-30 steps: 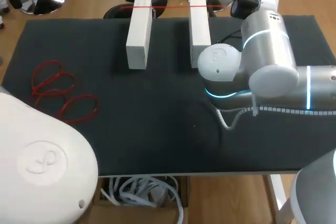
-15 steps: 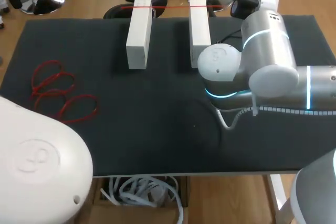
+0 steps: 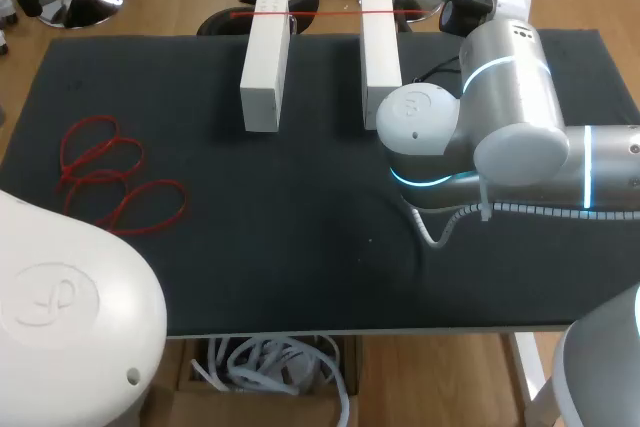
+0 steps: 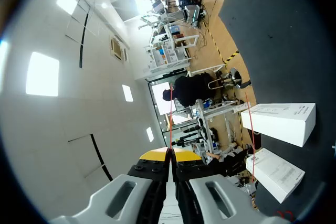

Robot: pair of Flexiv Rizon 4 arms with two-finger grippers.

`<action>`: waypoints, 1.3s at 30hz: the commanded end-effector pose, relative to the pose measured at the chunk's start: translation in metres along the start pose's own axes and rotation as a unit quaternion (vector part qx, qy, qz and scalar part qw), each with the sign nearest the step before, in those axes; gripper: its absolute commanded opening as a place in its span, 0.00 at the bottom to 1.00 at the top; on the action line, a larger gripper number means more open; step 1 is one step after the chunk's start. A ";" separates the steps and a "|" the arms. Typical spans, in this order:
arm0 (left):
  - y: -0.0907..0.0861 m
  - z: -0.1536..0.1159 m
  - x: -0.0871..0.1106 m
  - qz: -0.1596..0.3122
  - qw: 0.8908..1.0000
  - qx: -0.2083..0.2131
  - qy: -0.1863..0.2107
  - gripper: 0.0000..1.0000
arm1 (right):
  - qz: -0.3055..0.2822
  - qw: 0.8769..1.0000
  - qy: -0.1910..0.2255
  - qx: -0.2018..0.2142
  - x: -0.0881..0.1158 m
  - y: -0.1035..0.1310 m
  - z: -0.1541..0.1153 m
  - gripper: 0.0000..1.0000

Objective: Grab the tape and strap the tape.

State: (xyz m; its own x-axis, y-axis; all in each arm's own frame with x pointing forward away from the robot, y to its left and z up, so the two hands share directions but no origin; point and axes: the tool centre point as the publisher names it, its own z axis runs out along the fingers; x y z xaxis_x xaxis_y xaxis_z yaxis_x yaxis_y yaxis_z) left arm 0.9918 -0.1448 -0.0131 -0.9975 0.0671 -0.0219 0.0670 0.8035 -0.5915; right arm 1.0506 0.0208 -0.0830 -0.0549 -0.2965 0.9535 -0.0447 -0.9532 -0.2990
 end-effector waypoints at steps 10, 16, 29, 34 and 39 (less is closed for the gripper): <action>-0.005 -0.001 -0.005 0.000 1.000 -0.009 0.015 0.00 | -0.001 1.000 -0.003 0.000 0.002 0.000 0.000 0.00; -0.005 -0.001 -0.005 0.000 1.000 -0.009 0.015 0.00 | -0.001 1.000 -0.003 0.000 0.002 0.000 0.000 0.00; -0.005 -0.001 -0.005 0.000 1.000 -0.009 0.015 0.00 | -0.168 0.984 0.055 0.006 0.029 0.011 -0.001 0.00; -0.005 -0.001 -0.005 0.000 1.000 -0.009 0.015 0.00 | -0.265 0.962 0.061 -0.007 0.041 0.011 -0.006 0.00; -0.005 -0.001 -0.005 0.000 1.000 -0.009 0.015 0.00 | -0.319 0.947 0.045 0.001 0.050 0.002 -0.011 0.00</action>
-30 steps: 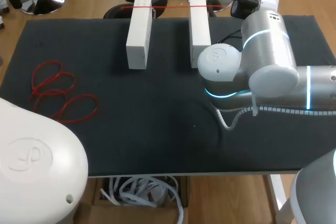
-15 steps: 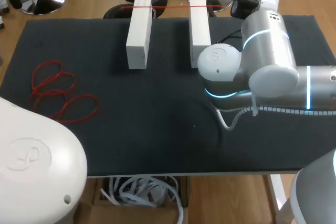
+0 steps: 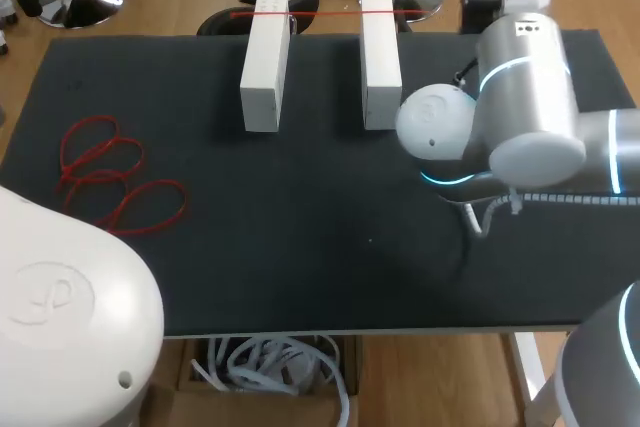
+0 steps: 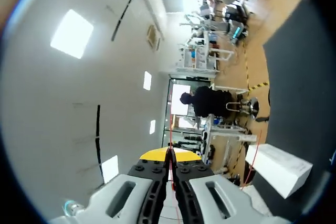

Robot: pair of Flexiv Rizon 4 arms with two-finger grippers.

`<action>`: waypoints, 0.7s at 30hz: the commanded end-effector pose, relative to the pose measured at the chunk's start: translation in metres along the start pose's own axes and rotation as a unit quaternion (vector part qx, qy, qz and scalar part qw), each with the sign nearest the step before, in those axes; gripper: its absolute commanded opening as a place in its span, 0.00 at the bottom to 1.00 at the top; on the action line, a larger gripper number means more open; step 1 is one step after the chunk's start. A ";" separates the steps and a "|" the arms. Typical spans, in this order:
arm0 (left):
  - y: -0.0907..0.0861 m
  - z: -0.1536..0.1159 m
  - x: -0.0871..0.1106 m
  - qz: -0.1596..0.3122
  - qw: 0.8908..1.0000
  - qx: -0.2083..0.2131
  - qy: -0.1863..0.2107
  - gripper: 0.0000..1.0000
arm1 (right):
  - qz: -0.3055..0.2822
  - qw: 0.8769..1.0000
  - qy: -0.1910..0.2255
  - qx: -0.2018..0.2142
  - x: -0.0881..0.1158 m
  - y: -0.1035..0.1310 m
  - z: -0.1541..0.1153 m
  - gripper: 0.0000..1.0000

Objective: Grab the tape and strap the tape.

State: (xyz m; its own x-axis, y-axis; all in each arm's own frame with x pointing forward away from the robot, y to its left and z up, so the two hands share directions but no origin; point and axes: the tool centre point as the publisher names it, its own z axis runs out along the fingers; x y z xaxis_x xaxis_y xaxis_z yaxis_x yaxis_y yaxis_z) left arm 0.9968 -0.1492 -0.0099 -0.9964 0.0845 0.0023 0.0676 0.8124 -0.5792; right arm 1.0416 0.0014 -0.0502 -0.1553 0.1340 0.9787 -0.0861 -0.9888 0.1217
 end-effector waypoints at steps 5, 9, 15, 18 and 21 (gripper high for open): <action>0.000 -0.001 0.000 0.000 1.000 -0.001 0.000 0.00 | -0.146 0.989 -0.016 0.016 0.020 -0.004 -0.002 0.00; 0.000 -0.001 0.000 0.000 1.000 -0.001 0.000 0.00 | -0.146 0.989 -0.016 0.016 0.020 -0.004 -0.002 0.00; 0.000 -0.001 0.000 0.000 1.000 -0.001 0.000 0.00 | -0.146 0.989 -0.016 0.016 0.020 -0.004 -0.002 0.00; 0.000 -0.001 0.000 0.000 1.000 -0.001 0.000 0.00 | -0.146 0.989 -0.016 0.016 0.020 -0.004 -0.002 0.00; 0.000 -0.001 0.000 0.000 1.000 -0.001 0.000 0.00 | -0.233 0.971 -0.026 0.036 0.021 -0.011 0.000 0.00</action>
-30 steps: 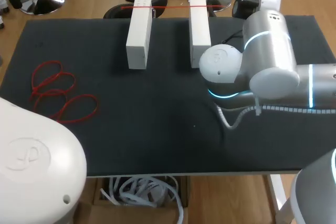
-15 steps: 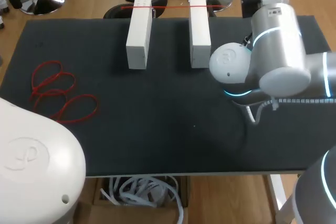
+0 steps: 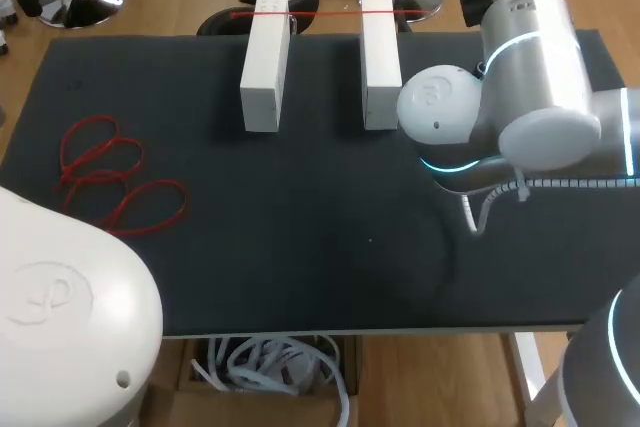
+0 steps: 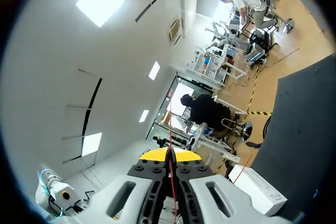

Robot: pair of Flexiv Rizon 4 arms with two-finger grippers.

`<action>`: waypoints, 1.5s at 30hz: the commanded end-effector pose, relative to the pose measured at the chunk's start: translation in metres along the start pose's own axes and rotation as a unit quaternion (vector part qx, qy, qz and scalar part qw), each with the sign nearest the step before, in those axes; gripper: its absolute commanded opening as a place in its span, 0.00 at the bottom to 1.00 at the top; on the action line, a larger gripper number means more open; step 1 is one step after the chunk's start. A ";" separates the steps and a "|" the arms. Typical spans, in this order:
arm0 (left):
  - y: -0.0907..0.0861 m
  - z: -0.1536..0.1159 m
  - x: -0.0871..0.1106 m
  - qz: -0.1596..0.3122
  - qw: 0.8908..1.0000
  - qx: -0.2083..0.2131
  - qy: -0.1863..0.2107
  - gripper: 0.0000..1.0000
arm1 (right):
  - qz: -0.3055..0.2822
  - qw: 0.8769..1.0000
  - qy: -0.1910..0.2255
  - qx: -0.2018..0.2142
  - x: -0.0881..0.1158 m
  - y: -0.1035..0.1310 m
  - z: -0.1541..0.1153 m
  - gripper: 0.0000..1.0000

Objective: Grab the tape and strap the tape.

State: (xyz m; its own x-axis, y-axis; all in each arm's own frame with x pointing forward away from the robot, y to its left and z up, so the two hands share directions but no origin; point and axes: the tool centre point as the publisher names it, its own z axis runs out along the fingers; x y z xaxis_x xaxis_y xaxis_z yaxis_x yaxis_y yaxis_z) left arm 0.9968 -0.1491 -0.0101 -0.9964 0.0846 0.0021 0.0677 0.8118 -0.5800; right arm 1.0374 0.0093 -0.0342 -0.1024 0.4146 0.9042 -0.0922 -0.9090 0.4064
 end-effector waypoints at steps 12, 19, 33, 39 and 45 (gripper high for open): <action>0.000 -0.001 0.000 -0.001 1.000 -0.002 0.001 0.00 | -0.480 0.876 -0.049 0.030 0.016 -0.007 0.001 0.00; 0.000 -0.001 0.000 -0.001 1.000 -0.002 0.001 0.00 | -0.673 0.740 -0.002 0.014 0.021 -0.007 0.001 0.00; 0.000 -0.001 0.000 -0.001 1.000 -0.002 0.001 0.00 | -0.640 0.768 0.006 -0.011 0.024 -0.006 0.001 0.00; 0.000 -0.001 0.000 -0.001 1.000 -0.002 0.001 0.00 | -0.640 0.768 0.006 -0.011 0.024 -0.006 0.001 0.00; 0.000 -0.001 0.000 -0.001 1.000 -0.002 0.001 0.00 | -0.674 0.739 0.003 -0.001 0.028 -0.009 0.006 0.00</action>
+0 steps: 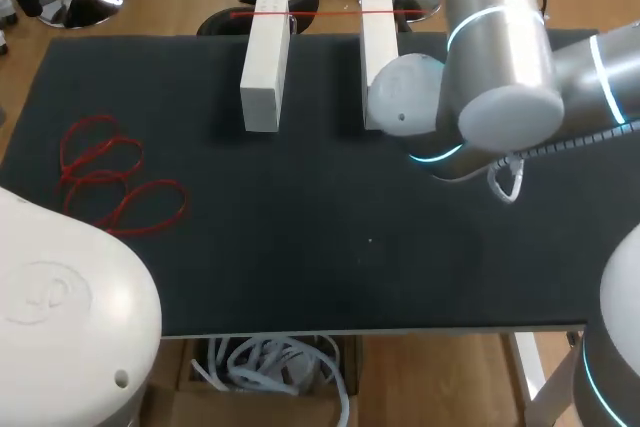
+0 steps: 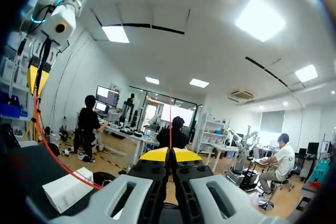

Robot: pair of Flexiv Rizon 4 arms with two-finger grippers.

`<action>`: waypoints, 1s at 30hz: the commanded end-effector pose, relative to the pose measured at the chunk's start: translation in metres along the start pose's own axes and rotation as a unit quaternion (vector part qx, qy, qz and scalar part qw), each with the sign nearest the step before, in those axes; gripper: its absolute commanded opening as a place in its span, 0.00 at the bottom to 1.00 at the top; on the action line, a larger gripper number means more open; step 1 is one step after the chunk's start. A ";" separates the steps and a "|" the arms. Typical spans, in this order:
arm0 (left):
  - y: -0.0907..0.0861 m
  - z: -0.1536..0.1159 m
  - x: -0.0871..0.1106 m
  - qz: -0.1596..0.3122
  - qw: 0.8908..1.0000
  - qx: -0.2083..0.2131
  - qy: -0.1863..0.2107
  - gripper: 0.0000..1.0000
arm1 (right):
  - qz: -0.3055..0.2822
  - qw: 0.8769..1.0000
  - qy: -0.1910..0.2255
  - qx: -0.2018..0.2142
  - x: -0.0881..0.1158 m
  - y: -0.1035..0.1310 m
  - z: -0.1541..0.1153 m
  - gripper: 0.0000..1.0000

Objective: Grab the tape and strap the tape.

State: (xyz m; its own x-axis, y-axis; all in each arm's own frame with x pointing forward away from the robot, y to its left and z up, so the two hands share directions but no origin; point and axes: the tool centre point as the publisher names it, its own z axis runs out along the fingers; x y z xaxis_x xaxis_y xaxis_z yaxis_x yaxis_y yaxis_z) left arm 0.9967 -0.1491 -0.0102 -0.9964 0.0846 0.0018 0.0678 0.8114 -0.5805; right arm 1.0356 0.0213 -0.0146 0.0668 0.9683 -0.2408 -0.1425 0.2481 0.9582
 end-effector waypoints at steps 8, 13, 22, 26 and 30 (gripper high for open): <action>0.000 -0.001 0.000 -0.001 1.000 -0.002 0.001 0.00 | -0.147 0.986 0.035 0.070 0.018 0.010 0.008 0.00; 0.000 -0.001 0.000 -0.001 1.000 -0.002 0.001 0.00 | -0.217 0.974 0.051 0.033 0.018 0.024 0.004 0.00; 0.000 -0.001 0.000 -0.001 1.000 -0.002 0.001 0.00 | -0.305 0.949 0.074 0.020 0.008 0.025 -0.005 0.00; 0.000 -0.001 0.000 -0.001 1.000 -0.002 0.001 0.00 | -0.309 0.947 0.084 -0.009 0.008 0.027 -0.007 0.00; 0.000 -0.001 0.000 -0.001 1.000 -0.002 0.001 0.00 | -0.309 0.947 0.084 -0.009 0.008 0.027 -0.007 0.00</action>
State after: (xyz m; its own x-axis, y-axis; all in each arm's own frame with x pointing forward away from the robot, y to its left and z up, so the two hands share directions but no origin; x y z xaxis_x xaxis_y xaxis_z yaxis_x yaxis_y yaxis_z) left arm 0.9967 -0.1493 -0.0102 -0.9964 0.0849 0.0021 0.0680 0.8116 -0.5803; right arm 1.0257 0.0426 0.0081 -0.0033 0.6291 -0.7773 -0.1249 0.7710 0.6245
